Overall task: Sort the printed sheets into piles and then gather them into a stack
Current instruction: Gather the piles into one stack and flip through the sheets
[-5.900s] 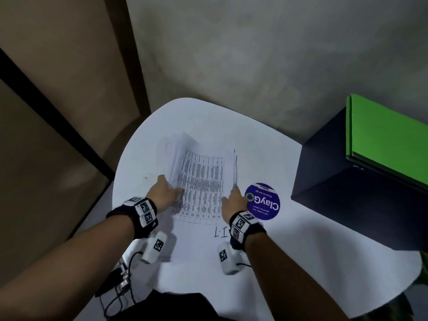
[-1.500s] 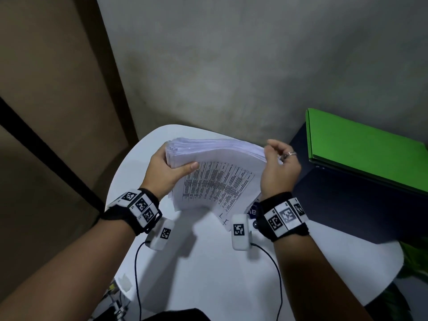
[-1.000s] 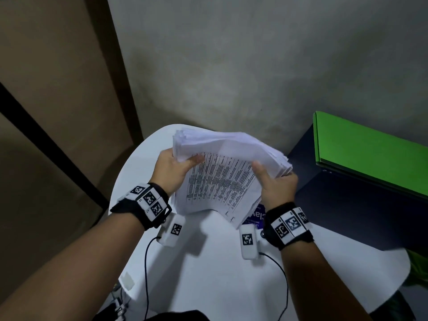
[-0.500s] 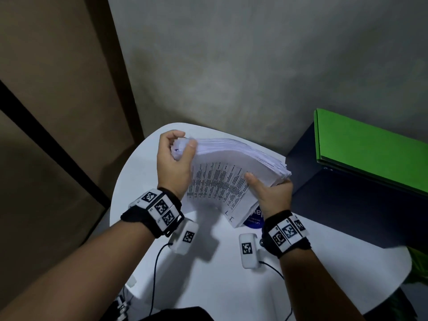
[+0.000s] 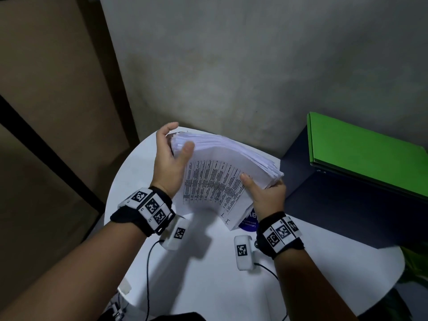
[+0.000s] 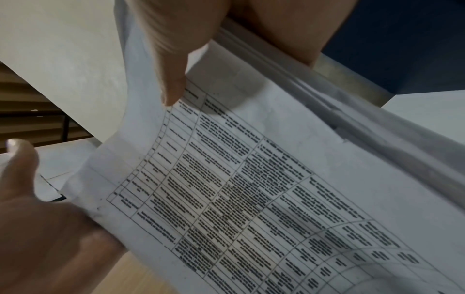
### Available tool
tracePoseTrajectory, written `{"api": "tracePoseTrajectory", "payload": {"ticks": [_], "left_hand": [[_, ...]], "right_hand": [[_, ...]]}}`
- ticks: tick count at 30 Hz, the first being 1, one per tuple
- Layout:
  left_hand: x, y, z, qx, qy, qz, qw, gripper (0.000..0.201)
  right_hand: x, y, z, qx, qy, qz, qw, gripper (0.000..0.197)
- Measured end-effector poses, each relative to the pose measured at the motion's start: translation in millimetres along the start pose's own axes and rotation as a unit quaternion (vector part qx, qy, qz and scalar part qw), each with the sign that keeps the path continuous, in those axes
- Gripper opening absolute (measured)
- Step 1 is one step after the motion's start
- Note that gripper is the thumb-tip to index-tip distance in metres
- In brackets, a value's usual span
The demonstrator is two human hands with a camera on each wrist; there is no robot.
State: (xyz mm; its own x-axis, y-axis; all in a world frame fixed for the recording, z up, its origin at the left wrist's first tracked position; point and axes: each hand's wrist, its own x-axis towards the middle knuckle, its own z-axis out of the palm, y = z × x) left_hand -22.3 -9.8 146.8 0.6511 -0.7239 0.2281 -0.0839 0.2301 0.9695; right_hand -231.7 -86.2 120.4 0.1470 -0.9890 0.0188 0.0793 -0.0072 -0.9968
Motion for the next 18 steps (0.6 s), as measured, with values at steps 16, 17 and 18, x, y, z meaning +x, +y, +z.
{"api": "tracePoseTrajectory", "payload": {"ticks": [16, 17, 18], "left_hand": [[3.5, -12.3, -21.0, 0.017, -0.116, -0.032, 0.993, 0.074], [5.5, -10.8, -22.7, 0.018, -0.106, -0.032, 0.994, 0.073], [6.1, -9.4, -23.8, 0.016, -0.103, -0.035, 0.994, 0.069]], "right_hand": [[15.4, -18.2, 3.3, 0.008, -0.024, -0.048, 0.999, 0.064], [16.3, -20.3, 4.6, 0.023, -0.022, -0.051, 0.998, 0.063], [15.7, -21.9, 6.7, 0.033, -0.016, -0.048, 0.998, 0.059]]}}
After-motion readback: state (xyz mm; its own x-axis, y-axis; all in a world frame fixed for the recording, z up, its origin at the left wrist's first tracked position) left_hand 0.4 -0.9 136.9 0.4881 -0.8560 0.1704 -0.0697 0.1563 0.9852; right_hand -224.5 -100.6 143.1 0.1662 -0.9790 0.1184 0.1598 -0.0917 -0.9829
